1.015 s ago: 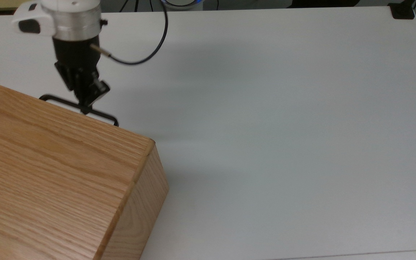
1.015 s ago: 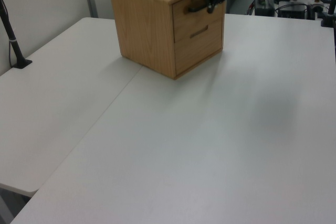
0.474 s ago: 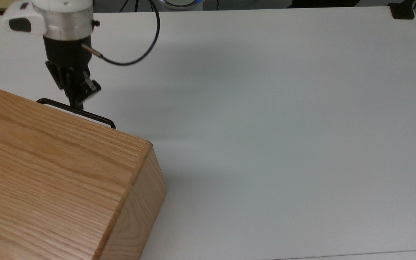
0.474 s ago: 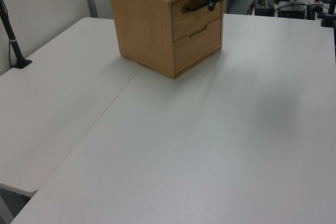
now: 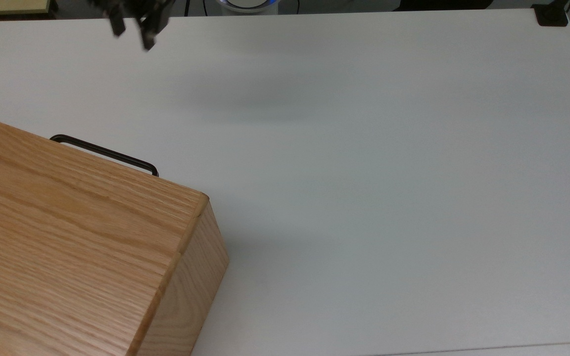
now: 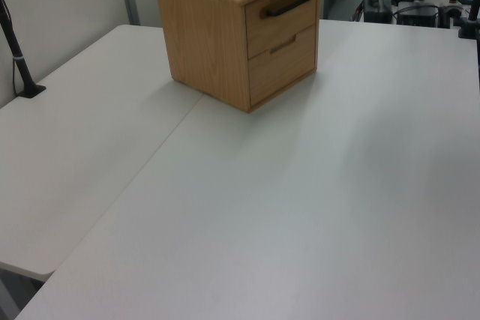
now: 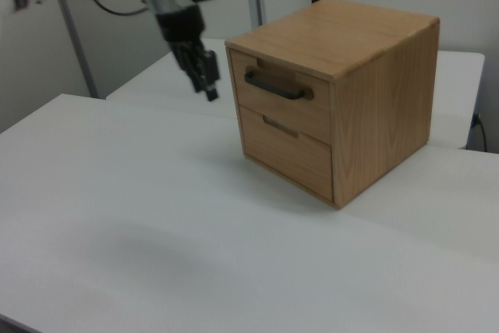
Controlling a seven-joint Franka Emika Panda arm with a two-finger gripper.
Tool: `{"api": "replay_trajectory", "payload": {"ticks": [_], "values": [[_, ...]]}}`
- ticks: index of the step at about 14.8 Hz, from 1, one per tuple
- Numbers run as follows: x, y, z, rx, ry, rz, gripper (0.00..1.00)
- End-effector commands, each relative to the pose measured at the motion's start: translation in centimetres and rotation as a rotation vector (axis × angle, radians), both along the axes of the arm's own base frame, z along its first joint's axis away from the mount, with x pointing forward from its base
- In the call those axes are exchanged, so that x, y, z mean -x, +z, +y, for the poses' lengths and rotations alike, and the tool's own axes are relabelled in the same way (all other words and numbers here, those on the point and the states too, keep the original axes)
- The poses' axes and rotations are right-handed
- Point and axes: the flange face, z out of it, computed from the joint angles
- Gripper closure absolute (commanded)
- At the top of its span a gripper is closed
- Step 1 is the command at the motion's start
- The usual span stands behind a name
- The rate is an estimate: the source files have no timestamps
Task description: Close the drawer by sliding it
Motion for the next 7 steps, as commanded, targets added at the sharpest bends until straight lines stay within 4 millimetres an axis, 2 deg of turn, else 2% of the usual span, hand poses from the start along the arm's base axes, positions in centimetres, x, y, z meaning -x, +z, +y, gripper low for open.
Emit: {"api": "replay_trajectory", "payload": {"ticks": [1,5,7], "values": [[3.5,0.3,4.8,-0.014,0.098,0.065,0.00],[6.7,0.7,8.7,-0.017,0.181,0.077,0.00],[6.8,0.6,9.0,-0.013,0.218,0.077,0.00]]}}
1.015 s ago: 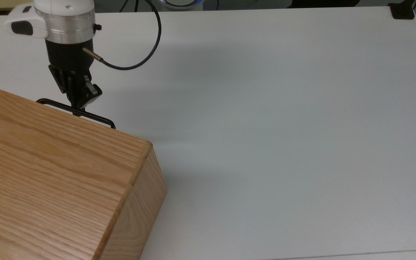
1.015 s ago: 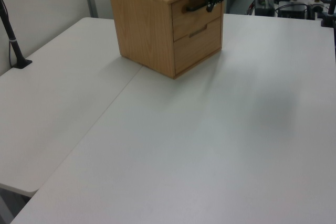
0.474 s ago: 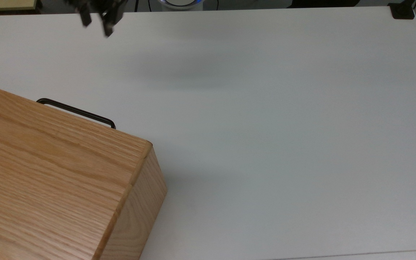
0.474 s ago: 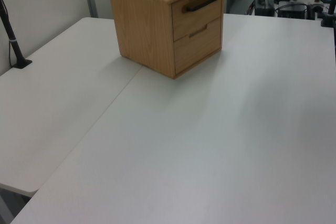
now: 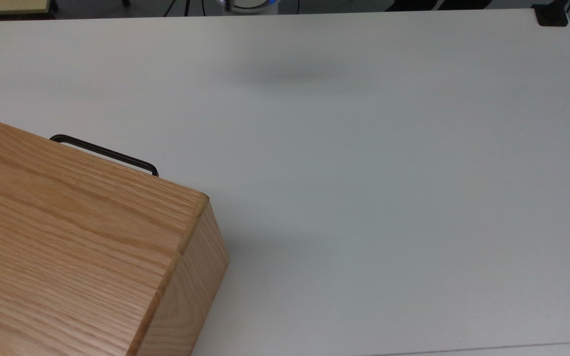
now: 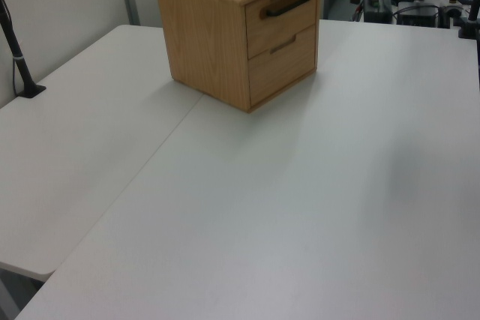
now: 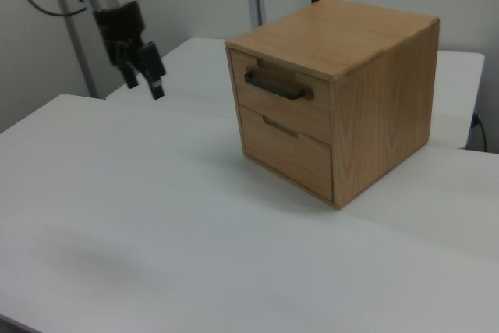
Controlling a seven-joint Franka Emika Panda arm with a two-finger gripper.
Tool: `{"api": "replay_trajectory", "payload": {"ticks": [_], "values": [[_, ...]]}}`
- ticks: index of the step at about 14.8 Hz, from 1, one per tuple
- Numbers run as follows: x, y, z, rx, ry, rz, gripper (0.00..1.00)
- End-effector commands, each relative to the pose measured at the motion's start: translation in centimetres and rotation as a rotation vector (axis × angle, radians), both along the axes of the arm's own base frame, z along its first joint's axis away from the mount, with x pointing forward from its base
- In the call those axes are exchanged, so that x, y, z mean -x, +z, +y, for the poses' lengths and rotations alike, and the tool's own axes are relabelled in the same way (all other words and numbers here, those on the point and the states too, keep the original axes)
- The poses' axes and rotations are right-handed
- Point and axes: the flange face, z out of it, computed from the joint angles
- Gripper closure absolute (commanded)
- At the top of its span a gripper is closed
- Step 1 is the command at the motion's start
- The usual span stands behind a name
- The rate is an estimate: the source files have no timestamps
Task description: Close the drawer by sliding it
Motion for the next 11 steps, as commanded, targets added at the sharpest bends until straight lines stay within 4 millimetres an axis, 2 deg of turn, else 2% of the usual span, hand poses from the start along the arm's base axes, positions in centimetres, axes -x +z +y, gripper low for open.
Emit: {"api": "replay_trajectory", "payload": {"ticks": [1,4,7,11], "values": [[2.0,-0.3,0.4,0.003,0.118,0.012,0.00],[1.9,0.0,-1.6,0.017,0.269,0.016,0.00],[1.5,0.2,-2.9,0.014,0.295,-0.015,0.00],[1.4,0.1,-2.6,0.014,0.300,-0.013,0.00]]}}
